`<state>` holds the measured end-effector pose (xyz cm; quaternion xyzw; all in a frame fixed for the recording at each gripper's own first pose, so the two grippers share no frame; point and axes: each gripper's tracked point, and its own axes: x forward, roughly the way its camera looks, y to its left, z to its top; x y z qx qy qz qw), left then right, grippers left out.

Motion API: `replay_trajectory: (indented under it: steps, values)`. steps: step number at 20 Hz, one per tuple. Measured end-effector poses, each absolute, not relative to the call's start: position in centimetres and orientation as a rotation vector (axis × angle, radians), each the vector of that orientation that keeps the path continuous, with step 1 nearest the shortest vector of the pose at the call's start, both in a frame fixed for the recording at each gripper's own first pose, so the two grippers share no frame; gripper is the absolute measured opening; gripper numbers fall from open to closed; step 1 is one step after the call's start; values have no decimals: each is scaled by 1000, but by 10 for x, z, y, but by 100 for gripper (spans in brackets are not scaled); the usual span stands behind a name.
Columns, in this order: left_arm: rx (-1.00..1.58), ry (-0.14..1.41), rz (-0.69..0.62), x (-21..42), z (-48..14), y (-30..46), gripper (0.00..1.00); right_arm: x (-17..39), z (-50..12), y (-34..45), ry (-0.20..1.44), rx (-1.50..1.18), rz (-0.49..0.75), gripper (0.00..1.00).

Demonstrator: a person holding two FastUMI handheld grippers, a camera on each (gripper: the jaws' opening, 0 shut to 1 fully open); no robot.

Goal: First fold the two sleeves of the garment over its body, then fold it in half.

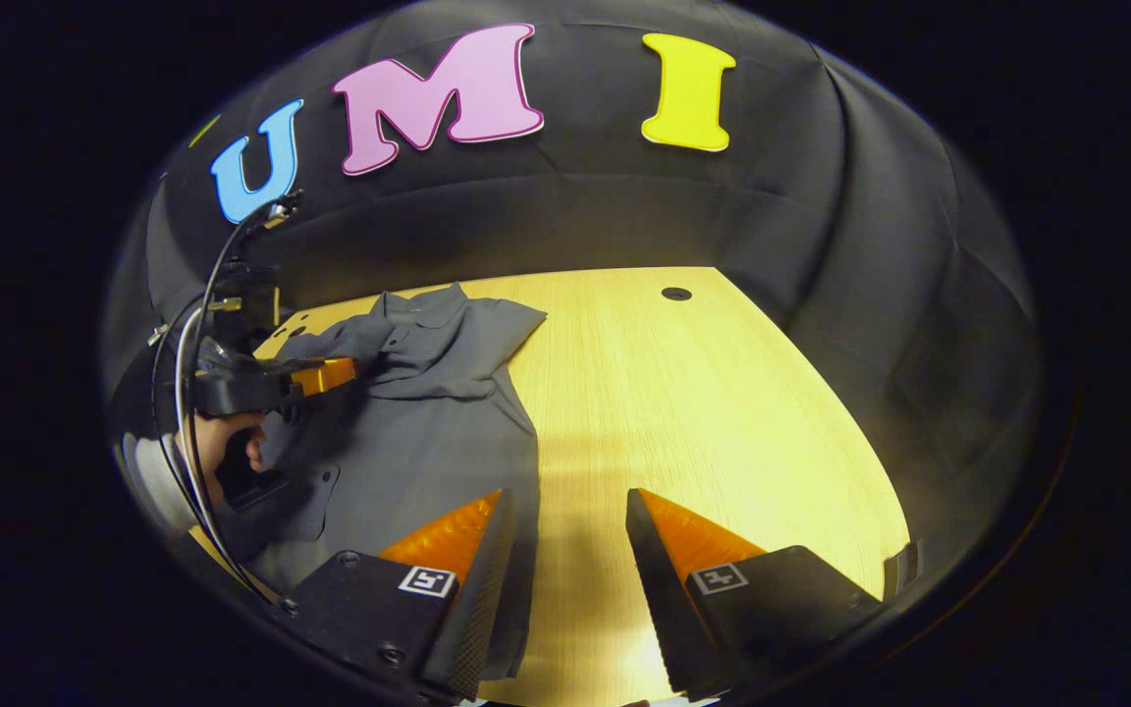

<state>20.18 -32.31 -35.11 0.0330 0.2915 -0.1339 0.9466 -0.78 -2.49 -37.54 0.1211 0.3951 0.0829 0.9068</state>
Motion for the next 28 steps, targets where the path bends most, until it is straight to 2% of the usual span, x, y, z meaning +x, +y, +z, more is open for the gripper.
replay_trajectory:
  steps: [1,5,6,7,8,9,10,11,12,15,19,20,21,26,27,28]
  values:
    - [69,606,-273,201,-356,-326,7,-7,-377,-25,819,249,180,72]
    - [47,622,-276,196,-366,-336,24,-1,-382,-28,820,248,203,72]
    - [34,623,-277,194,-367,-337,41,0,-384,-27,821,251,208,72]
    - [19,625,-283,192,-365,-340,37,1,-383,-26,820,255,211,72]
    - [3,625,-295,188,-366,-343,38,2,-382,-26,819,257,215,66]
    - [-20,632,-314,186,-365,-347,44,1,-382,-25,817,256,217,74]
    - [-47,637,-334,181,-365,-350,51,1,-380,-25,815,255,220,75]
    - [-77,635,-345,179,-361,-353,49,0,-379,-24,811,255,220,75]
    - [-102,628,-356,175,-356,-354,68,0,-378,-24,811,254,221,75]
    - [-90,598,-386,163,-341,-351,96,-7,-372,-17,806,256,219,75]
    - [-48,568,-381,141,-318,-324,96,-23,-360,-7,805,247,231,75]
    - [-46,562,-382,133,-312,-315,92,-27,-356,-4,805,243,236,75]
    - [-44,557,-385,125,-306,-306,96,-33,-352,-2,800,241,238,75]
    - [-25,548,-376,82,-280,-249,96,-61,-346,14,818,228,259,75]
    - [-29,550,-369,74,-277,-235,92,-67,-347,17,824,227,263,75]
    - [-35,552,-360,67,-274,-220,96,-71,-347,20,829,222,263,75]
